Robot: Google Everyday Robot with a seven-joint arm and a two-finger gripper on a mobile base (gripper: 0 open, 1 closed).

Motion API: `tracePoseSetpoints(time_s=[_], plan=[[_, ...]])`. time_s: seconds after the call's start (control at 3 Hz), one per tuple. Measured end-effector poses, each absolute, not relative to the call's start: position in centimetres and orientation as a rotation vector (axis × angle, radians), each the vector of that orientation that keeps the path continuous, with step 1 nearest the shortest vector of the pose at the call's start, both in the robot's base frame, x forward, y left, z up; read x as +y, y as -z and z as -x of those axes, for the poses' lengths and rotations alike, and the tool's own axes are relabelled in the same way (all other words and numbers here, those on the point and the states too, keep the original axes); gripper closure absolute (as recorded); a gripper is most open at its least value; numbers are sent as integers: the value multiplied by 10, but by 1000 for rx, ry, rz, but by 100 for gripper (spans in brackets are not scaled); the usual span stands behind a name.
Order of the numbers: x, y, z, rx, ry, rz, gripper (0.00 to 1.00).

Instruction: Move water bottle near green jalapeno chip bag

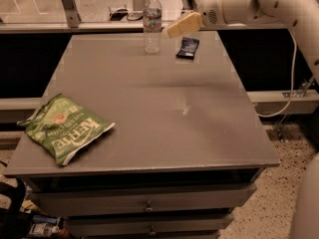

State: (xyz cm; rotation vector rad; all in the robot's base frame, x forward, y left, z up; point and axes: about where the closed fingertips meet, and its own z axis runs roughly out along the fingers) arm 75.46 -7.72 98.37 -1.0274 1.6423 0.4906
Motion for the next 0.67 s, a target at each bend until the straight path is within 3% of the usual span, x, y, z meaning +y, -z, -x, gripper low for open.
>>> tracePoseSetpoints(time_s=[0.67], plan=[[-36, -951, -806, 1559, -652, 933, 0]])
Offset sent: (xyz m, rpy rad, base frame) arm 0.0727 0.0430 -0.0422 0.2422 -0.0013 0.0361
